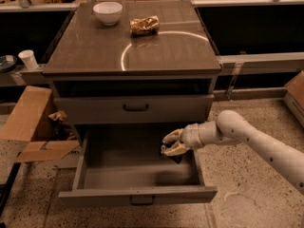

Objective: Pick rxbar blueberry from middle drawer and place on counter

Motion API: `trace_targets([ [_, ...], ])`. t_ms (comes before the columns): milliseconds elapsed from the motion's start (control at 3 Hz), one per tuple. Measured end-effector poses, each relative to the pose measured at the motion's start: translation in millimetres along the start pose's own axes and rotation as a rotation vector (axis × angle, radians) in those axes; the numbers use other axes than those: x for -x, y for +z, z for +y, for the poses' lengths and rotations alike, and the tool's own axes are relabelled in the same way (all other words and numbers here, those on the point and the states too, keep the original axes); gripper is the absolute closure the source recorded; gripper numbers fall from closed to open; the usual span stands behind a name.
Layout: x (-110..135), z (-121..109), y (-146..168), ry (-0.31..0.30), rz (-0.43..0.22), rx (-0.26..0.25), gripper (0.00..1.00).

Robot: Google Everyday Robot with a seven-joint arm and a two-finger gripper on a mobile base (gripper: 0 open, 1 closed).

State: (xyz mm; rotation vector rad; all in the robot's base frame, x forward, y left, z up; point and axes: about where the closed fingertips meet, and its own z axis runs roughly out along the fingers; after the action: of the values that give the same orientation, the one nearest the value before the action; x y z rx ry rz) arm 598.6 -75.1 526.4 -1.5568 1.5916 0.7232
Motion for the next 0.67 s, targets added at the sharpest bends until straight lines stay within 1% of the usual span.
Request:
trace_targets([
  [333, 52, 7, -29, -0.117, -0.036, -0.017, 1.0],
  [667, 118, 11, -66, -0.258, -0.072, -0.03, 1.0],
])
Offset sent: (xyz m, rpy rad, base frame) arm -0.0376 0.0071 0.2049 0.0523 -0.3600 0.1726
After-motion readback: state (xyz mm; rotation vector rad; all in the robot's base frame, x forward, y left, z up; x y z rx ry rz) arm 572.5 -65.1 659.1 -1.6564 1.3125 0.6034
